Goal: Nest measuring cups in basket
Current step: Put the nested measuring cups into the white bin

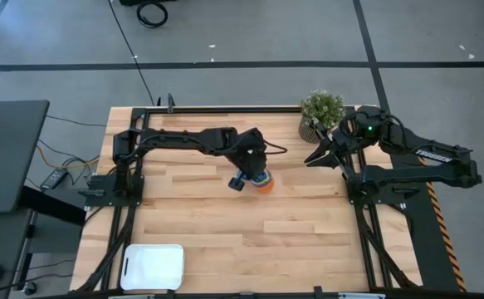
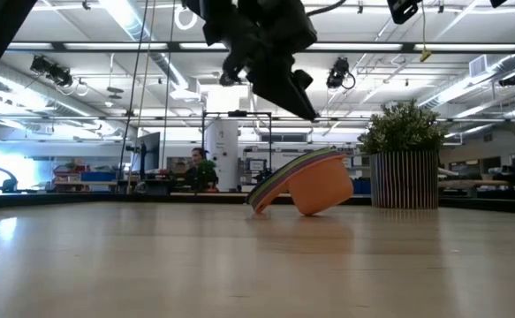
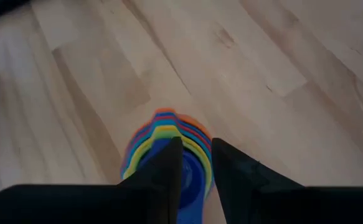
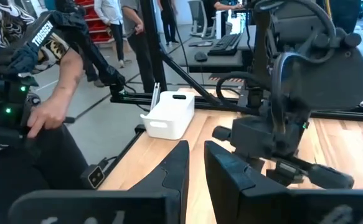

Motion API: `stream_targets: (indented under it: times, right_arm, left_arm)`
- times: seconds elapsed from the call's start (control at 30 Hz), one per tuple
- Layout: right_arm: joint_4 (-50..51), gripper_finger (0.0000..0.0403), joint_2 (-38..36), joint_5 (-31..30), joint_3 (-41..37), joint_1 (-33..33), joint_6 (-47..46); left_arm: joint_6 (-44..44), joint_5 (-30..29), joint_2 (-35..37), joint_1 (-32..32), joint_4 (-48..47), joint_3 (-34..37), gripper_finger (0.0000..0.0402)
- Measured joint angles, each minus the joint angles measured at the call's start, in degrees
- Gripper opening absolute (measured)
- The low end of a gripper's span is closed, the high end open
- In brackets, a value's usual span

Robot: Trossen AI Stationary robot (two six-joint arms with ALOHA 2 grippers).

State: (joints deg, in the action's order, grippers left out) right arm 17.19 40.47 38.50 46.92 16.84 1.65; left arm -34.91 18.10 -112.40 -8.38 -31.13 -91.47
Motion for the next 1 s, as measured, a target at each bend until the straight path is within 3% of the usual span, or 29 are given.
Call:
stream_targets:
  times: [0.23, 1.0]
  right_arm:
    - [-0.56, 0.0057, -0.02, 0.14, 0.0, -0.1, 0.0]
    - [-0.44, 0.0057, -0.04, 0.78, 0.02, -0.33, -0.11]
  left_arm:
    - [0.13, -7.27, -3.22, -0.07, 2.43, 0.19, 0.0094]
    - [1.15, -7.98, -6.63, 1.57, 5.97, 0.18, 0.0094]
